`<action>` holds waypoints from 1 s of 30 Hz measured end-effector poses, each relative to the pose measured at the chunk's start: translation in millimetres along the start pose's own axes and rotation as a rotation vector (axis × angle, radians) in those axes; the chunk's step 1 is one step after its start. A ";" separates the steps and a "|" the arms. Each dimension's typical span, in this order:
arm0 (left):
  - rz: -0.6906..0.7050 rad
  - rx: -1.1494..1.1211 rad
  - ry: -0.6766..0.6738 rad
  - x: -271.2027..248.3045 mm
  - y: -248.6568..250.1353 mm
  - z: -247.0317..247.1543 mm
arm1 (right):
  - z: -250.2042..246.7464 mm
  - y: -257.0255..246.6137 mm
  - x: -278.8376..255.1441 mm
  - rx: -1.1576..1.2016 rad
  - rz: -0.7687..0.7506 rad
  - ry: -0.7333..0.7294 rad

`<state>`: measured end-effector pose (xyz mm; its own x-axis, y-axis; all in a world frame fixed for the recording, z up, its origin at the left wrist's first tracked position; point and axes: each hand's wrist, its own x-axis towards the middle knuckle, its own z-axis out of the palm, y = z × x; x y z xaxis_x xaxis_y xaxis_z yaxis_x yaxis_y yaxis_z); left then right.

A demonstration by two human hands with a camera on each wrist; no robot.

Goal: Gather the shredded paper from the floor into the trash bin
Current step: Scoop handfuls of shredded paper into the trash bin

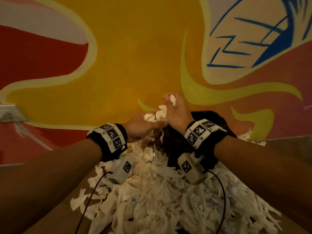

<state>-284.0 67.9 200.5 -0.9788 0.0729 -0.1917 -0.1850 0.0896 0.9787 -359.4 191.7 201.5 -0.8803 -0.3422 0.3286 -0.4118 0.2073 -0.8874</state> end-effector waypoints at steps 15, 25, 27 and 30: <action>0.081 -0.058 0.331 37.1 27.4 27.9 | -85.5 15.9 -4.8 0.112 0.267 -0.127; 0.091 -0.067 0.205 56.9 30.0 63.0 | -124.8 41.4 6.9 0.094 0.285 0.000; 0.083 -0.156 0.184 61.3 29.0 66.9 | -122.8 42.1 5.9 0.111 0.296 -0.038; 0.060 -0.251 0.150 66.2 26.0 69.8 | -123.8 42.0 1.9 0.043 0.305 -0.095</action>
<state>-347.4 144.4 208.1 -0.9872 -0.0792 -0.1383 -0.1244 -0.1602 0.9792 -407.6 313.3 204.9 -0.9350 -0.3544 0.0155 -0.1200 0.2749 -0.9539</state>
